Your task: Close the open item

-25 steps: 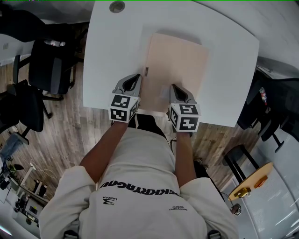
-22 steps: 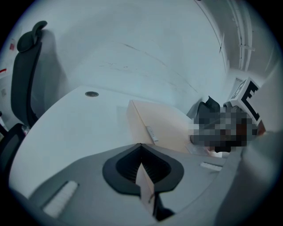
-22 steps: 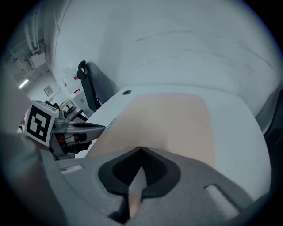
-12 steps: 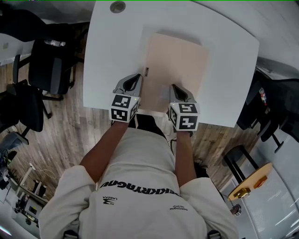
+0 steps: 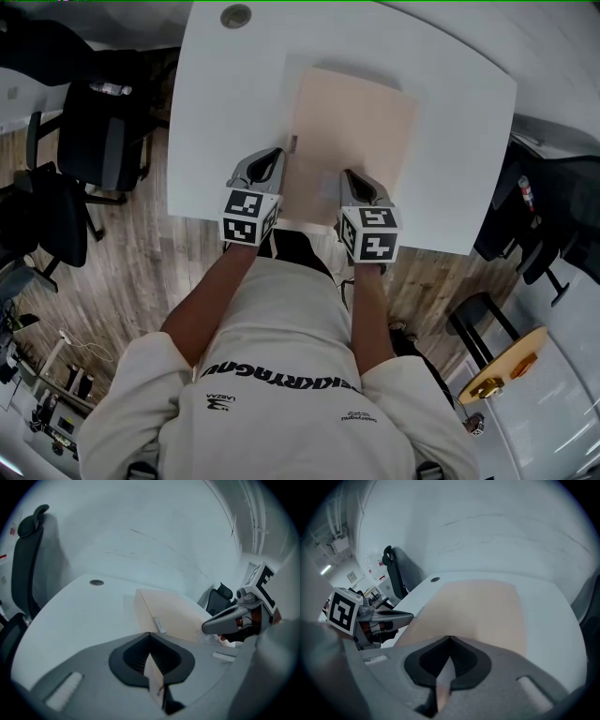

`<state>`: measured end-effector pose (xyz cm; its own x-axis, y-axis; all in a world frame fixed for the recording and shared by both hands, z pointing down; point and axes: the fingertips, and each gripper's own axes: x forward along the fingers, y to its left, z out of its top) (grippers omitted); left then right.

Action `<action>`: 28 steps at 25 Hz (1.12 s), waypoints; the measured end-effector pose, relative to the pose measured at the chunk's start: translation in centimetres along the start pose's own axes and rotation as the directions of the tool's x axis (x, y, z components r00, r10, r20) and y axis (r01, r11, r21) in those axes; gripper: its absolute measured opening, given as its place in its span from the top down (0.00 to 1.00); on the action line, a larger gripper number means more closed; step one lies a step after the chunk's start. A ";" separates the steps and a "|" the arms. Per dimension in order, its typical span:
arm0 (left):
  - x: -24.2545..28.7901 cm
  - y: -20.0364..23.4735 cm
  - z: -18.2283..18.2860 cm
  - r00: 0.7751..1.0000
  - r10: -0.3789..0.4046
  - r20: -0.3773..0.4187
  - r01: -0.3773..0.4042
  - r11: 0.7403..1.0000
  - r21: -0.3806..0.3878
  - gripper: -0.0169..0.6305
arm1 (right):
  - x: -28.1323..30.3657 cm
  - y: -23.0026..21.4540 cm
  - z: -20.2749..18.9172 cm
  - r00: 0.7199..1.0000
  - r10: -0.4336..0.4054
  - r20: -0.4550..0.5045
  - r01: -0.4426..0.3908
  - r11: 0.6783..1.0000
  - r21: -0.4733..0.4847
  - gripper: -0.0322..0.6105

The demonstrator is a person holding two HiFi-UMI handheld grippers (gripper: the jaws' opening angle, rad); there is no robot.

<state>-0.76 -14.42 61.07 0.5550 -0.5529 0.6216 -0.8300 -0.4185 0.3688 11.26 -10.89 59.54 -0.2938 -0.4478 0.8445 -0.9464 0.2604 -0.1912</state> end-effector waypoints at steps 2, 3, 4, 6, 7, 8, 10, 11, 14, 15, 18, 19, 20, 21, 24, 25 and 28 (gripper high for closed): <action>0.0 -0.1 0.1 1.000 0.001 0.001 -0.001 1.000 0.003 0.97 | -0.1 0.0 0.1 1.000 0.002 0.005 -0.002 1.000 0.001 0.95; 0.0 -0.1 0.2 1.000 0.000 0.001 0.000 1.000 0.003 0.97 | -0.1 0.0 0.2 1.000 0.003 0.009 -0.003 1.000 0.001 0.95; -0.1 -0.1 0.3 1.000 0.000 0.003 0.000 1.000 0.004 0.97 | -0.2 0.0 0.2 1.000 0.003 0.013 -0.003 1.000 0.000 0.95; -0.2 -0.1 0.4 1.000 0.000 0.006 0.000 1.000 0.006 0.97 | -0.3 0.1 0.4 1.000 0.002 0.022 -0.002 1.000 -0.001 0.95; -0.2 -0.2 0.4 1.000 0.000 0.007 0.000 1.000 0.007 0.97 | -0.4 0.1 0.5 1.000 -0.001 0.028 0.001 1.000 0.000 0.95; -0.3 -0.2 0.5 1.000 0.001 0.009 -0.001 1.000 0.008 0.97 | -0.5 0.0 0.6 0.999 -0.003 0.035 0.003 1.000 0.001 0.95; -0.4 -0.1 0.6 1.000 0.003 0.014 -0.003 1.000 0.011 0.97 | -0.6 0.0 0.8 0.999 -0.006 0.045 0.006 1.000 0.000 0.95; -0.5 -0.1 0.7 1.000 0.004 0.016 -0.004 1.000 0.013 0.97 | -0.7 0.0 0.9 0.999 -0.007 0.049 0.007 1.000 0.000 0.95; -0.7 -0.2 0.9 1.000 0.008 0.023 -0.008 1.000 0.018 0.97 | -1.0 -0.1 1.1 0.998 -0.012 0.062 0.012 1.000 0.000 0.95; -0.8 -0.2 1.0 1.000 0.009 0.026 -0.010 1.000 0.020 0.97 | -1.2 -0.1 1.1 0.998 -0.013 0.068 0.013 1.000 0.001 0.95; -1.3 -0.5 1.5 0.999 0.011 0.037 -0.012 1.000 0.025 0.97 | -1.7 0.0 1.4 0.996 -0.014 0.087 0.014 1.000 -0.002 0.95; -1.5 -0.6 1.6 0.999 0.011 0.041 -0.012 1.000 0.028 0.97 | -1.9 0.0 1.5 0.996 -0.015 0.093 0.015 1.000 -0.002 0.95; -1.7 -0.7 1.8 0.999 0.012 0.046 -0.013 0.999 0.029 0.97 | -2.1 0.1 1.6 0.995 -0.016 0.099 0.016 1.000 -0.002 0.95; -1.8 -0.8 1.9 0.999 0.013 0.050 -0.014 0.999 0.031 0.97 | -2.3 0.1 1.7 0.994 -0.016 0.104 0.017 1.000 -0.002 0.95; -2.4 -1.0 2.3 0.998 0.015 0.066 -0.017 0.999 0.034 0.97 | -2.9 0.2 1.8 0.992 -0.021 0.126 0.021 1.000 -0.001 0.95; -2.6 -1.2 2.4 0.997 0.014 0.071 -0.017 0.999 0.035 0.97 | -3.1 0.2 1.9 0.991 -0.021 0.135 0.021 1.000 -0.001 0.95; -3.2 -1.7 2.7 0.997 0.012 0.082 -0.016 0.999 0.043 0.97 | -3.8 0.2 2.0 0.987 -0.023 0.157 0.022 1.000 0.004 0.95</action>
<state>-0.91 -13.92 56.57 0.5476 -0.6154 0.5669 -0.8354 -0.4404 0.3288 11.88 -10.82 55.30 -0.2898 -0.5823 0.7596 -0.9532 0.2468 -0.1745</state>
